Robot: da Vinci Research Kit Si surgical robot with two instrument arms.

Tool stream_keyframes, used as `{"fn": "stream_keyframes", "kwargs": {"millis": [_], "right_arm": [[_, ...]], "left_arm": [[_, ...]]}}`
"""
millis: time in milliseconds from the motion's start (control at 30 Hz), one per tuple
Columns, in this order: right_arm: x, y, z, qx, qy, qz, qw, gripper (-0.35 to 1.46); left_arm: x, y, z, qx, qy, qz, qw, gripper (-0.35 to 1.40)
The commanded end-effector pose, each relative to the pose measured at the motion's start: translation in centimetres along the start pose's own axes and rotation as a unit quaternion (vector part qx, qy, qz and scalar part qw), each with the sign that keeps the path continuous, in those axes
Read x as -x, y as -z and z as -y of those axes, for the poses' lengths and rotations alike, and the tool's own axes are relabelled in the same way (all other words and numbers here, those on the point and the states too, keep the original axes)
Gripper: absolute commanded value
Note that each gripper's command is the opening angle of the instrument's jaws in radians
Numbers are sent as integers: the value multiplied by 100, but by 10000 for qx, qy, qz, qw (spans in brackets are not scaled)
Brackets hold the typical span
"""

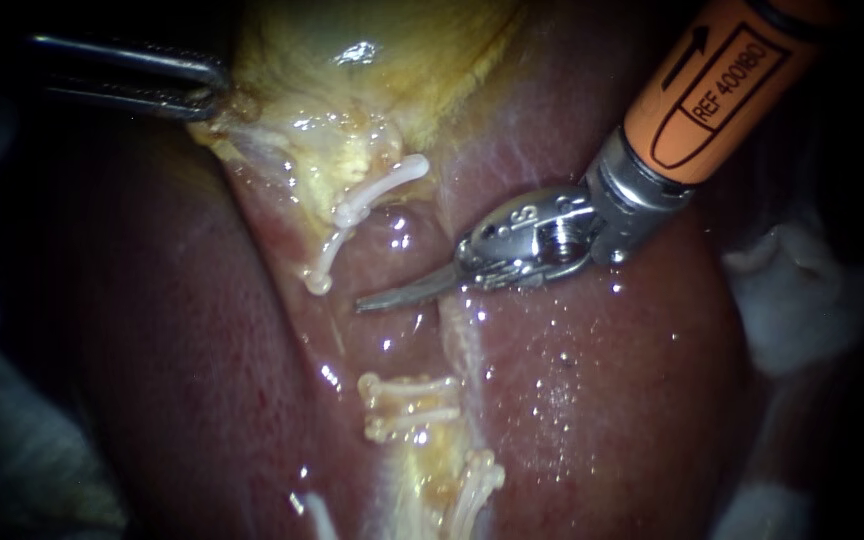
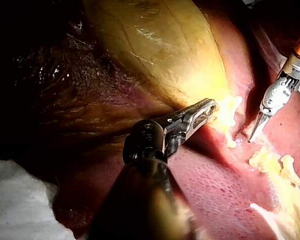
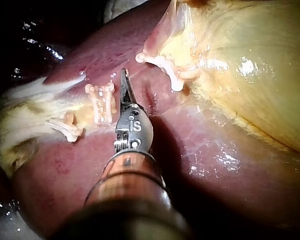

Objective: Go back from the cut right tube

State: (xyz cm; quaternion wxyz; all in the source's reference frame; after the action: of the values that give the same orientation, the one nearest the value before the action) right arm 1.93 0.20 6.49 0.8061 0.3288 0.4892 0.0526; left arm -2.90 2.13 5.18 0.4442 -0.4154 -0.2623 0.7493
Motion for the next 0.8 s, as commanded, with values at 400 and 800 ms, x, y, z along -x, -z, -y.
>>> {"fn": "stream_keyframes", "kwargs": {"millis": [400, 800], "right_arm": [[4, -8, 3, -46, 40, 25, 10000, 111], [19, 46, 48, 1836, -179, -126, 9828, 143]], "left_arm": [[0, 0, 2, 3, -1, 1, 10000, -35], [0, 1, 6, 10, -6, 4, 10000, -35]]}}
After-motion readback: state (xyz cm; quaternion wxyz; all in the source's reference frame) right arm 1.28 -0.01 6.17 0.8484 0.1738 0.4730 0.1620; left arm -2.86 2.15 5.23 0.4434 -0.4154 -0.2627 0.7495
